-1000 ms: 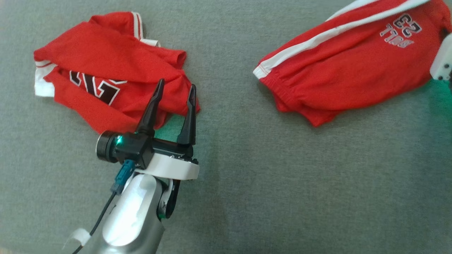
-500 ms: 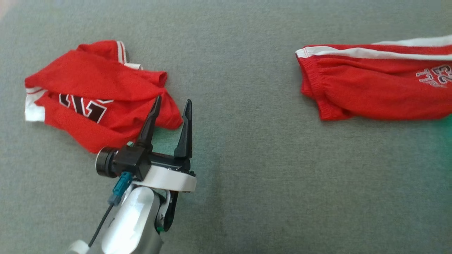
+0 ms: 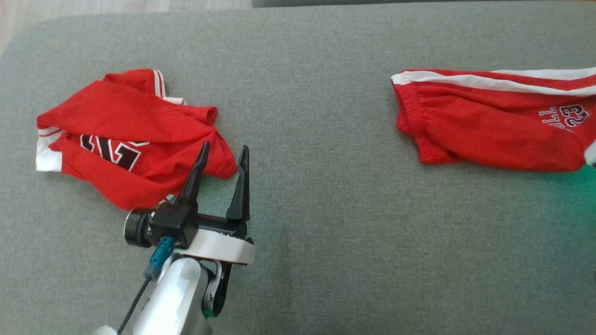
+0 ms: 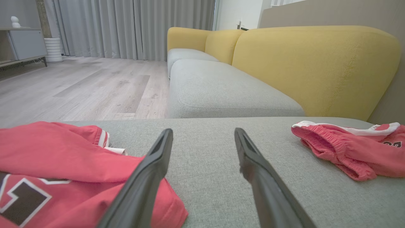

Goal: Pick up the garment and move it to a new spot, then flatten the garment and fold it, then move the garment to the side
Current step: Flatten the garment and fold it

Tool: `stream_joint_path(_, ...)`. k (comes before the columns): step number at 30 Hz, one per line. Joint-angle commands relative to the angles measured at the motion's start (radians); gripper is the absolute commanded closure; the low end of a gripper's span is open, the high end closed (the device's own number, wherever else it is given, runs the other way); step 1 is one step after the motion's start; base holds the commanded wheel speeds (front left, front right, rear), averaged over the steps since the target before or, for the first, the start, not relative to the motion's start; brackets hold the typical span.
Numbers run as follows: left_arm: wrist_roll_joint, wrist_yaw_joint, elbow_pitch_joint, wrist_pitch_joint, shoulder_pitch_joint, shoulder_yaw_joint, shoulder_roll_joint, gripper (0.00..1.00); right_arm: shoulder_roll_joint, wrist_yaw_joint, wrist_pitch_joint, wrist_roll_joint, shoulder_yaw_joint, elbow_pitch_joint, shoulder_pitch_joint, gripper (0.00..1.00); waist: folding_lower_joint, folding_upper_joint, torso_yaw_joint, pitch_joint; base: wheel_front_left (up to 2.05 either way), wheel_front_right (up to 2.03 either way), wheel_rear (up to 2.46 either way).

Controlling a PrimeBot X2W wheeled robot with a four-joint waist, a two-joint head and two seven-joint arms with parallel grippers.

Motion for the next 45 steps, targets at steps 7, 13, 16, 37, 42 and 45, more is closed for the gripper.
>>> stream_joint_path(7,0.012,-0.005,-0.011,-0.008,0.014,0.046,0.007,0.00,0.079,-0.005,-0.043,0.100,0.109,-0.127,0.002,1.00,0.0001,-0.0001,-0.004,-0.063,0.00,0.00,0.00)
stream_joint_path(13,0.012,-0.006,-0.009,-0.008,0.032,0.051,0.008,0.00,0.117,-0.005,-0.036,0.182,0.186,-0.208,0.015,1.00,0.0001,-0.0001,-0.001,-0.090,0.00,0.00,0.00)
stream_joint_path(16,0.012,-0.007,-0.008,-0.008,0.043,0.052,0.009,0.00,0.138,-0.005,-0.029,0.231,0.232,-0.254,0.026,1.00,0.0001,-0.0001,0.004,-0.103,0.00,0.00,0.00)
stream_joint_path(37,0.006,0.008,-0.007,-0.008,0.066,0.057,0.016,0.00,0.225,-0.005,0.015,0.394,0.584,-0.396,0.143,1.00,0.0001,-0.0001,0.065,-0.145,0.00,0.00,0.00)
stream_joint_path(42,0.002,0.009,-0.015,-0.008,0.068,0.073,0.033,0.00,0.204,-0.005,0.037,0.434,0.685,-0.417,0.175,1.00,0.0001,-0.0001,0.070,-0.146,0.00,0.00,0.00)
stream_joint_path(45,0.003,0.011,-0.017,-0.008,0.072,0.074,0.036,0.00,0.183,-0.005,0.054,0.460,0.747,-0.427,0.190,1.00,0.0001,-0.0001,0.066,-0.145,0.00,0.00,0.00)
